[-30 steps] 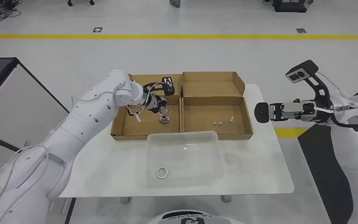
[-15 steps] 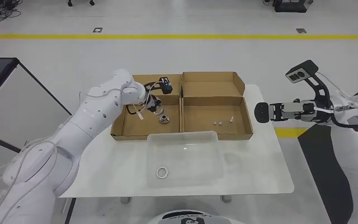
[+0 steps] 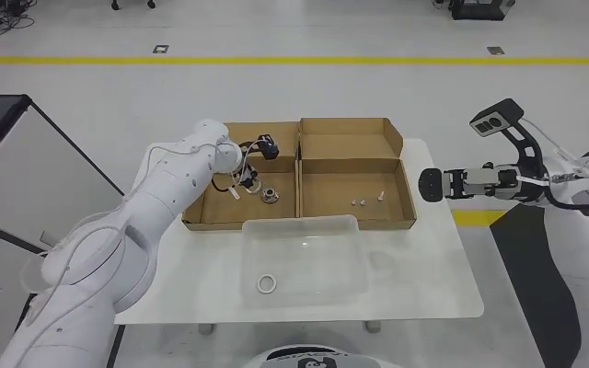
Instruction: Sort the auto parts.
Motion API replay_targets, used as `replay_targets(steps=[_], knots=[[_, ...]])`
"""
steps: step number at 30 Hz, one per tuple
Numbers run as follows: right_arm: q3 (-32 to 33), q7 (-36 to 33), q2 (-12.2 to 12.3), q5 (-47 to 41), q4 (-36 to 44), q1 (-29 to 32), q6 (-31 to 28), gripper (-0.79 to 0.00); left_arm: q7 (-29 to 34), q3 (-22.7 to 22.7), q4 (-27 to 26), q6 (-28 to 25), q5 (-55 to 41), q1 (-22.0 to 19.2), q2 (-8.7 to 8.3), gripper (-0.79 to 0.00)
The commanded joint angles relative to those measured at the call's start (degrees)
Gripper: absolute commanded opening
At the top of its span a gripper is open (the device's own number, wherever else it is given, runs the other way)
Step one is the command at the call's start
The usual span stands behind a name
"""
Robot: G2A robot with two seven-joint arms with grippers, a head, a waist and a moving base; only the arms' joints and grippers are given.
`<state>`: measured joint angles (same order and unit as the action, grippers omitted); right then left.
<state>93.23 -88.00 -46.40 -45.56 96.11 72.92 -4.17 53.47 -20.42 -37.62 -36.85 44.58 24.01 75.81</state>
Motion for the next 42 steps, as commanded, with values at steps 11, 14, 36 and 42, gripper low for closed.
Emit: replay_targets(steps=[11,14,36,42], knots=[[0.00,0.00,0.00,0.00,0.00,0.00,0.00,0.000,-2.15,2.14,9.45,0.85,2.97,-0.94,4.89,-0.785],[0.00,0.00,0.00,0.00,0.00,0.00,0.00,0.000,-2.67,2.38,11.51,0.73,3.46,-1.07,5.86,-0.785],[0.00,0.00,0.00,0.00,0.00,0.00,0.00,0.000,-3.49,2.74,20.70,-2.31,5.01,-1.93,10.97,-0.058],[0.00,0.00,0.00,0.00,0.00,0.00,0.00,0.000,-4.10,2.27,22.13,-3.45,4.98,-2.83,11.43,-0.006]])
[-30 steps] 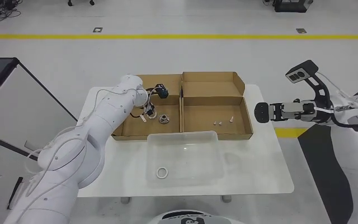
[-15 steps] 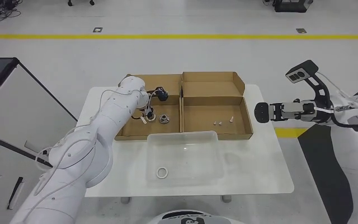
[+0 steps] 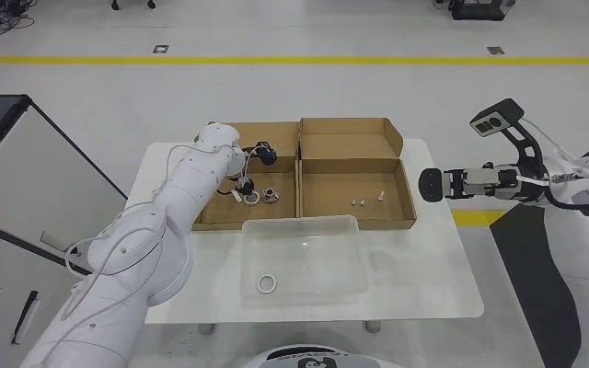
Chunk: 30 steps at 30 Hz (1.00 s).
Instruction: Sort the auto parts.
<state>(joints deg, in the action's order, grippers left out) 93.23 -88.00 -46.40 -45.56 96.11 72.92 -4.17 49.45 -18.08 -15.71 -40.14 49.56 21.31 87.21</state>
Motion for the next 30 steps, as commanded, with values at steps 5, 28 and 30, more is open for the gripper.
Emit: replay_targets(steps=[5,28,30], knots=[[0.00,0.00,0.00,0.00,0.00,0.00,0.00,0.000,-0.39,-0.61,1.27,-1.00,-0.05,-1.09,0.06,0.000],[0.00,0.00,0.00,0.00,0.00,0.00,0.00,0.000,4.08,-5.61,-16.42,-10.61,-1.27,-5.05,-7.21,0.000],[0.00,0.00,0.00,0.00,0.00,0.00,0.00,0.000,5.19,-6.50,-22.16,-9.51,-2.57,-3.36,-9.08,0.000]])
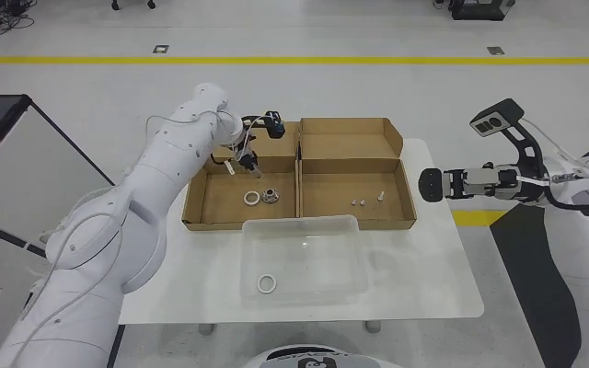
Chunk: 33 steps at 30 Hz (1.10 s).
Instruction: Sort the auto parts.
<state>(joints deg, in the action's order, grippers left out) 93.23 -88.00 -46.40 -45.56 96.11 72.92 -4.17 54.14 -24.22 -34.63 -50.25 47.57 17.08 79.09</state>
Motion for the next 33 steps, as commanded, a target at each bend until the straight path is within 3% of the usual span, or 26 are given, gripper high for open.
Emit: replay_targets(steps=[1,4,5,24,26,30,33], knots=[[0.00,0.00,0.00,0.00,0.00,0.00,0.00,0.000,1.36,-0.77,-6.28,1.47,-1.30,1.80,-2.05,0.000],[0.00,0.00,0.00,0.00,0.00,0.00,0.00,0.000,4.33,-1.98,-16.76,4.43,-4.83,5.11,-5.77,0.000],[0.00,0.00,0.00,0.00,0.00,0.00,0.00,0.000,4.81,-2.12,-17.86,4.91,-5.29,5.44,-6.23,0.000],[0.00,0.00,0.00,0.00,0.00,0.00,0.00,0.000,4.03,-2.41,-18.14,4.88,-5.91,5.60,-6.26,0.000],[0.00,0.00,0.00,0.00,0.00,0.00,0.00,0.000,2.77,-3.58,-19.47,4.96,-6.94,6.43,-6.86,0.000],[0.00,0.00,0.00,0.00,0.00,0.00,0.00,0.000,4.88,-6.29,-27.48,5.67,-9.51,8.86,-8.88,0.000],[0.00,0.00,0.00,0.00,0.00,0.00,0.00,0.000,7.95,-8.11,-36.38,8.06,-11.23,12.00,-11.11,0.000]])
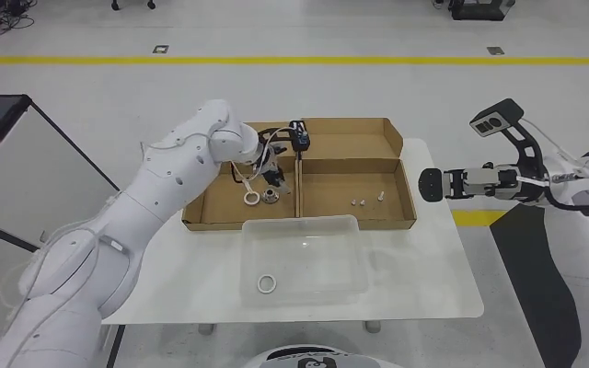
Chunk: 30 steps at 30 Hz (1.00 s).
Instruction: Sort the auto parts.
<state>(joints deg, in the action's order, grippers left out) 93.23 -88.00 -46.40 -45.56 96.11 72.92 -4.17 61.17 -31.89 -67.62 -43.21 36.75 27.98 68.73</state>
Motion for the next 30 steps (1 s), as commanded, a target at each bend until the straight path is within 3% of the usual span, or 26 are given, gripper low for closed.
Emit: replay_targets(steps=[1,8,15,22,30], knots=[[0.00,0.00,0.00,0.00,0.00,0.00,0.00,0.000,2.48,-0.59,-7.64,2.57,-0.90,2.56,-1.85,0.000],[0.00,0.00,0.00,0.00,0.00,0.00,0.00,0.000,8.65,0.96,-24.30,8.73,-4.45,7.35,-7.10,0.000],[0.00,0.00,0.00,0.00,0.00,0.00,0.00,0.000,11.35,6.81,-34.90,11.43,-6.82,7.24,-10.77,0.000],[0.00,0.00,0.00,0.00,0.00,0.00,0.00,0.000,13.73,13.82,-37.70,13.81,-10.18,3.36,-12.01,0.000],[0.00,0.00,0.00,0.00,0.00,0.00,0.00,0.000,13.77,14.09,-37.75,13.86,-10.33,3.17,-12.02,0.000]])
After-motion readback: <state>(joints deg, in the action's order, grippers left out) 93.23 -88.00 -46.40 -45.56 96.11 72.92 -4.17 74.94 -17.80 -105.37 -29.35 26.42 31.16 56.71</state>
